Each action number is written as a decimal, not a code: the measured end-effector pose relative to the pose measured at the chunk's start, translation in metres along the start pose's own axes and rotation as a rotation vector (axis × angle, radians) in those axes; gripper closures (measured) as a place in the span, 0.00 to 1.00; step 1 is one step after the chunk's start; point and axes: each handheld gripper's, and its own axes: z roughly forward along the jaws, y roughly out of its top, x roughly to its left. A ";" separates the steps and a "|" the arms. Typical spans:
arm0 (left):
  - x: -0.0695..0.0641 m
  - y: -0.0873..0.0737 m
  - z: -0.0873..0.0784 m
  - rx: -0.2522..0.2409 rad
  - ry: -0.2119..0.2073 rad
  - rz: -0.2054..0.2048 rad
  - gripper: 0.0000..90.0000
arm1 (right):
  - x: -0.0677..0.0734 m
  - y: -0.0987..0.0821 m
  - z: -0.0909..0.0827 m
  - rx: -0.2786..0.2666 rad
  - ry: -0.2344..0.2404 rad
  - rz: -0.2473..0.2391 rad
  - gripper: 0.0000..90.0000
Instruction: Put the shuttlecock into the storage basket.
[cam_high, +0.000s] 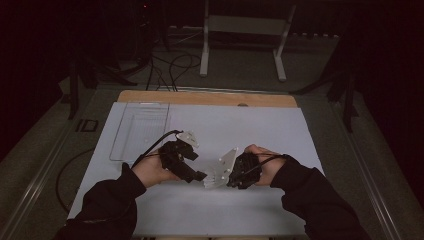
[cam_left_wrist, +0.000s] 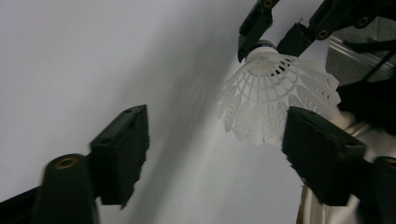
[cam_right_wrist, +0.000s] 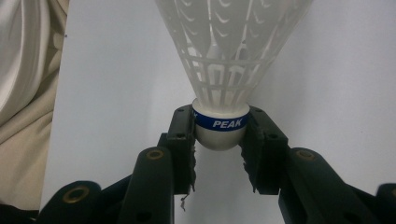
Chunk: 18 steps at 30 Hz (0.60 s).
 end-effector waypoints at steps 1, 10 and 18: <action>0.000 0.000 0.003 0.008 -0.005 0.001 0.33 | 0.000 0.000 0.000 0.000 -0.001 0.000 0.73; 0.002 0.007 0.019 0.079 -0.021 -0.022 0.49 | 0.001 0.002 0.003 0.010 -0.002 -0.015 0.73; 0.003 0.010 0.029 0.122 -0.051 -0.023 0.64 | 0.002 0.003 0.006 0.015 0.009 -0.010 0.73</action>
